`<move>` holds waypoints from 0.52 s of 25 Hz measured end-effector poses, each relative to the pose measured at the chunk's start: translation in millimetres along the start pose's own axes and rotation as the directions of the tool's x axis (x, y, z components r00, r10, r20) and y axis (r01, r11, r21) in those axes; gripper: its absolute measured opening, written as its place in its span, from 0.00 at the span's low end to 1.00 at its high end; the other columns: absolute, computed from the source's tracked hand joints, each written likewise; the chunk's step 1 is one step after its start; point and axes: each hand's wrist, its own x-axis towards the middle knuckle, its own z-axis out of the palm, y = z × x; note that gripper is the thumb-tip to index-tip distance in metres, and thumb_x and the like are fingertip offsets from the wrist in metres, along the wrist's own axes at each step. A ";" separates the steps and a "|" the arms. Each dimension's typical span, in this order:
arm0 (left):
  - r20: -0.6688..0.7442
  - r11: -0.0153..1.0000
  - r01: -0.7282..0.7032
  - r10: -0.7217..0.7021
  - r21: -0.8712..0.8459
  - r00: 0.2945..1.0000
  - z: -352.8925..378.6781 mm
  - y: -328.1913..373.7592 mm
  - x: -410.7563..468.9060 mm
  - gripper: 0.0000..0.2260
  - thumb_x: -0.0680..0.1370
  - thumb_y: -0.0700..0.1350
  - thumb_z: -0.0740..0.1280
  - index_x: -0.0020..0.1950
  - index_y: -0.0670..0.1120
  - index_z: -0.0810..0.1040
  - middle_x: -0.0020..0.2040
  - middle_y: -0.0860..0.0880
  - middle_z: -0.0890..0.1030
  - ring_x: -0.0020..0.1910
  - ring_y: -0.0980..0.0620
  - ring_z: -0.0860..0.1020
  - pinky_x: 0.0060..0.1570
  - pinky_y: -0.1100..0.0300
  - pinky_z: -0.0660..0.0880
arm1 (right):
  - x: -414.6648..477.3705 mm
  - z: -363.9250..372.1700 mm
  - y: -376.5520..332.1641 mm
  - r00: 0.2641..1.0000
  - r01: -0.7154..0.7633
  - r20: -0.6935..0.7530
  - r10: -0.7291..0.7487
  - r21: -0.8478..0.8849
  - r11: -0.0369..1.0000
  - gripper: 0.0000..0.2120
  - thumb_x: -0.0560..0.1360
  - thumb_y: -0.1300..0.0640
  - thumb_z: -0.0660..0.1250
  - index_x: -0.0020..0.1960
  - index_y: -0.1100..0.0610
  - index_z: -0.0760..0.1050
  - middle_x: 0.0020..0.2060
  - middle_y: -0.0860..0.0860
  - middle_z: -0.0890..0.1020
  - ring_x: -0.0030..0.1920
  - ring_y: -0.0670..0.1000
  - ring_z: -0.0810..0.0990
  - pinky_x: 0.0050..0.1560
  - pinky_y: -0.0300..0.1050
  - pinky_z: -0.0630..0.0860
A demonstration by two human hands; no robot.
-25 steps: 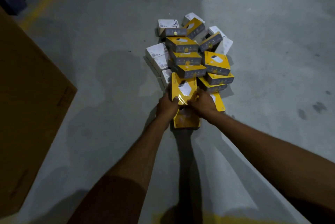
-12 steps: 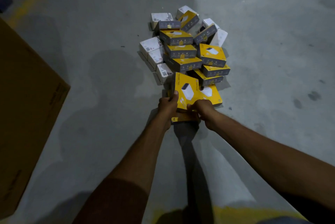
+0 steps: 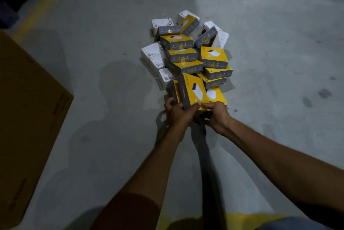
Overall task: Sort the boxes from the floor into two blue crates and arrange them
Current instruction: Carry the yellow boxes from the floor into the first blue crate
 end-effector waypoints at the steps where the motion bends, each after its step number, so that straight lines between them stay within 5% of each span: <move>1: -0.045 0.998 -0.047 0.048 0.041 0.998 0.3 8.9 -3.0 0.18 0.70 0.56 0.79 0.48 0.43 0.85 0.77 0.55 0.56 0.73 0.51 0.69 0.67 0.56 0.72 | -2.7 2.3 -5.2 1.000 0.022 0.021 -0.023 0.054 0.998 0.12 0.77 0.60 0.66 0.61 0.51 0.75 0.44 0.56 0.81 0.39 0.54 0.81 0.47 0.52 0.77; 3: -0.107 0.981 -0.144 0.158 0.133 0.982 -0.8 27.9 -8.3 0.15 0.71 0.54 0.79 0.49 0.45 0.86 0.82 0.50 0.53 0.78 0.48 0.63 0.70 0.57 0.69 | -4.9 4.1 -13.7 0.995 0.049 0.080 -0.060 0.137 0.989 0.05 0.79 0.59 0.64 0.53 0.54 0.77 0.44 0.56 0.82 0.37 0.53 0.82 0.43 0.49 0.78; 5: -0.138 0.951 -0.196 0.233 0.240 0.963 -2.1 39.8 -14.6 0.15 0.71 0.55 0.78 0.51 0.46 0.87 0.83 0.48 0.53 0.78 0.44 0.62 0.71 0.51 0.68 | -6.2 6.2 -18.4 0.986 0.051 0.145 -0.081 0.197 0.979 0.09 0.79 0.58 0.64 0.58 0.54 0.77 0.52 0.56 0.84 0.45 0.55 0.83 0.43 0.48 0.81; 9: -0.219 0.873 -0.232 0.350 0.430 0.911 -6.7 52.4 -32.1 0.16 0.70 0.53 0.76 0.54 0.47 0.86 0.78 0.48 0.67 0.64 0.40 0.70 0.59 0.51 0.71 | -0.8 17.5 -14.5 0.983 0.050 0.172 -0.063 0.077 0.996 0.15 0.79 0.53 0.64 0.64 0.48 0.79 0.60 0.50 0.85 0.56 0.52 0.82 0.49 0.48 0.79; 11: -0.230 0.831 -0.237 0.393 0.503 0.890 -12.1 52.9 -34.8 0.17 0.70 0.51 0.76 0.56 0.47 0.85 0.74 0.48 0.71 0.59 0.40 0.71 0.53 0.53 0.68 | 3.6 18.4 -15.1 0.988 0.157 0.015 -0.157 -0.113 0.981 0.09 0.80 0.50 0.65 0.55 0.49 0.82 0.54 0.49 0.86 0.57 0.53 0.82 0.57 0.53 0.79; 13: -0.230 0.753 -0.295 0.505 0.587 0.832 -20.5 44.1 -35.4 0.20 0.69 0.50 0.76 0.61 0.50 0.83 0.71 0.48 0.74 0.57 0.40 0.72 0.53 0.53 0.68 | 12.9 13.3 -21.4 0.914 0.239 -0.231 -0.332 -0.354 0.904 0.04 0.78 0.53 0.68 0.51 0.50 0.82 0.51 0.49 0.85 0.56 0.54 0.82 0.62 0.54 0.78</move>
